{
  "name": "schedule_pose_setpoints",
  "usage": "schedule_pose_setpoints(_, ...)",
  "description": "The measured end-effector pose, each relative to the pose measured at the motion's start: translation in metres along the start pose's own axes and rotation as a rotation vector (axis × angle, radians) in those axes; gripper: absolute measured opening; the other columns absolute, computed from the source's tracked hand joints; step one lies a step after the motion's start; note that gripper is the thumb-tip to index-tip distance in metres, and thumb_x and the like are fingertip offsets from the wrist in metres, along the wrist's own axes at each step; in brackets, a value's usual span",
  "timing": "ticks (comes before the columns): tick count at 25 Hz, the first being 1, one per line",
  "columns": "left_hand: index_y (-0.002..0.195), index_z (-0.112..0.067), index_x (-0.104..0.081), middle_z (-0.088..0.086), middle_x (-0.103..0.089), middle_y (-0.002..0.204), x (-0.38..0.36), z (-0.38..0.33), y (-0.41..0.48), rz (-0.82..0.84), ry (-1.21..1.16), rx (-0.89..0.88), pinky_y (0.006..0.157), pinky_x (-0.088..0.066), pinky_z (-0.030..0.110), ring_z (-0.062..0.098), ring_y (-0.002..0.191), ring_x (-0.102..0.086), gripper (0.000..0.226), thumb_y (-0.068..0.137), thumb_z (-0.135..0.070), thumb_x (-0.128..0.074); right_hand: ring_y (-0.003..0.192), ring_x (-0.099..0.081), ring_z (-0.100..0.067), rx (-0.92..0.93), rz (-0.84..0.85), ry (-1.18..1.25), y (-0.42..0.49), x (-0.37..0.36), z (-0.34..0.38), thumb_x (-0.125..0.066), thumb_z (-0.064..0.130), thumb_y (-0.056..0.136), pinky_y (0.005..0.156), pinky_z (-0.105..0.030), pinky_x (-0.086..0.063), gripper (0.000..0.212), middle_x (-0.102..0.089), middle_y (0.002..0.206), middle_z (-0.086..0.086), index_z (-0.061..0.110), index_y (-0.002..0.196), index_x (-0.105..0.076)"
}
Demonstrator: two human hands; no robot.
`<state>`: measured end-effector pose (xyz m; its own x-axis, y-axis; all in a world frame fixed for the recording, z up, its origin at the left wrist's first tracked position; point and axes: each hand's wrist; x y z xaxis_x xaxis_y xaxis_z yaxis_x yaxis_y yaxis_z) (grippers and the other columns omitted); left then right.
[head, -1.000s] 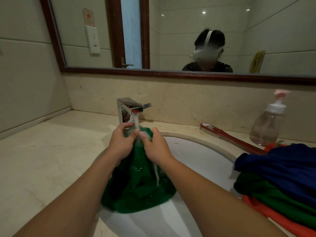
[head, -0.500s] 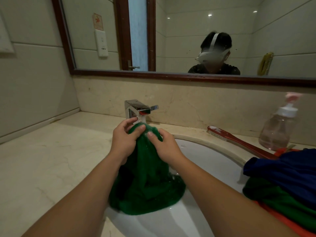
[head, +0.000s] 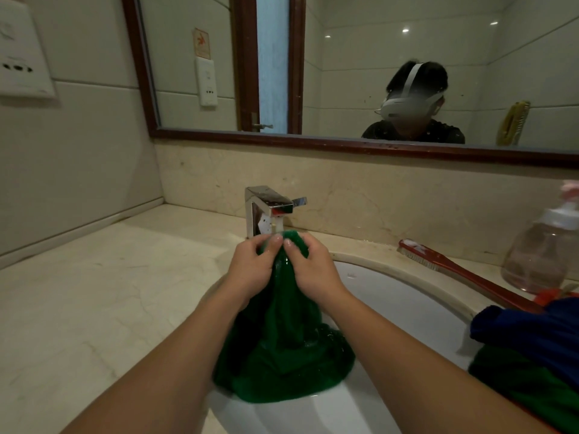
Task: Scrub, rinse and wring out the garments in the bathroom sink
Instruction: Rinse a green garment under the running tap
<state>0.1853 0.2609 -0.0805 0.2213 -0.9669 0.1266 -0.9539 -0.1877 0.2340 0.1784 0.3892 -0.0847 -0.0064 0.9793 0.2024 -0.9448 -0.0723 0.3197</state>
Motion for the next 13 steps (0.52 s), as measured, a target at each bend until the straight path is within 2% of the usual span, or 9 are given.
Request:
schedule_pose_setpoints(2, 0.117, -0.024, -0.07, -0.001, -0.074, 0.104, 0.003, -0.001, 0.005, -0.083, -0.11, 0.049, 0.072, -0.055, 0.027, 0.015, 0.094, -0.071, 0.024, 0.102, -0.037, -0.058, 0.091, -0.071, -0.016, -0.027, 0.064, -0.006, -0.001, 0.0, 0.002, -0.057, 0.033, 0.104, 0.087, -0.045, -0.06, 0.015, -0.074, 0.097, 0.001, 0.024, 0.109, -0.068)
schedule_pose_setpoints(4, 0.116, -0.021, -0.074, 0.0, -0.076, 0.103, 0.008, -0.002, 0.012, -0.174, -0.215, 0.046, 0.073, -0.057, 0.027, 0.015, 0.094, -0.072, 0.023, 0.101, -0.034, -0.061, 0.09, -0.073, -0.014, -0.066, 0.141, 0.002, -0.002, 0.004, -0.001, -0.061, 0.038, 0.102, 0.087, -0.044, -0.061, 0.014, -0.075, 0.098, 0.004, 0.028, 0.107, -0.068)
schedule_pose_setpoints(7, 0.112, -0.023, -0.076, -0.002, -0.077, 0.102, 0.01, -0.004, 0.014, -0.209, -0.312, 0.013, 0.072, -0.058, 0.025, 0.014, 0.094, -0.073, 0.018, 0.098, -0.03, -0.066, 0.088, -0.074, -0.011, -0.138, 0.191, -0.017, -0.002, 0.01, -0.011, -0.064, 0.047, 0.098, 0.087, -0.043, -0.062, 0.022, -0.076, 0.097, 0.004, 0.026, 0.106, -0.066)
schedule_pose_setpoints(9, 0.108, -0.026, -0.077, -0.002, -0.076, 0.104, 0.011, -0.004, 0.014, -0.202, -0.365, -0.012, 0.078, -0.06, 0.029, 0.015, 0.098, -0.072, 0.015, 0.098, -0.025, -0.067, 0.087, -0.074, -0.014, -0.165, 0.183, -0.03, -0.003, 0.006, -0.016, -0.064, 0.051, 0.096, 0.085, -0.046, -0.062, 0.027, -0.076, 0.095, 0.003, 0.025, 0.105, -0.064)
schedule_pose_setpoints(11, 0.107, -0.028, -0.076, -0.003, -0.075, 0.106, 0.013, -0.005, 0.013, -0.217, -0.366, -0.029, 0.081, -0.06, 0.032, 0.015, 0.1, -0.071, 0.015, 0.099, -0.023, -0.065, 0.087, -0.073, -0.015, -0.138, 0.126, -0.036, -0.004, -0.001, -0.016, -0.062, 0.05, 0.098, 0.084, -0.049, -0.061, 0.022, -0.074, 0.094, 0.003, 0.029, 0.101, -0.061)
schedule_pose_setpoints(13, 0.112, -0.029, -0.072, -0.006, -0.072, 0.11, 0.016, -0.005, 0.011, -0.227, -0.217, -0.051, 0.076, -0.057, 0.024, 0.01, 0.101, -0.068, 0.016, 0.101, -0.027, -0.061, 0.086, -0.069, -0.013, -0.05, 0.025, -0.066, -0.002, -0.008, -0.012, -0.06, 0.042, 0.101, 0.082, -0.049, -0.06, 0.014, -0.07, 0.092, 0.005, 0.029, 0.099, -0.059)
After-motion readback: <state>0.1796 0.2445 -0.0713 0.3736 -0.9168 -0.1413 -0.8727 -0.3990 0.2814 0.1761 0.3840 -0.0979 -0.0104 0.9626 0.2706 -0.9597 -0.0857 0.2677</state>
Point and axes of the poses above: each hand's wrist, its own y-axis towards the middle knuckle, its own x-axis out of the back of the hand, z = x × y
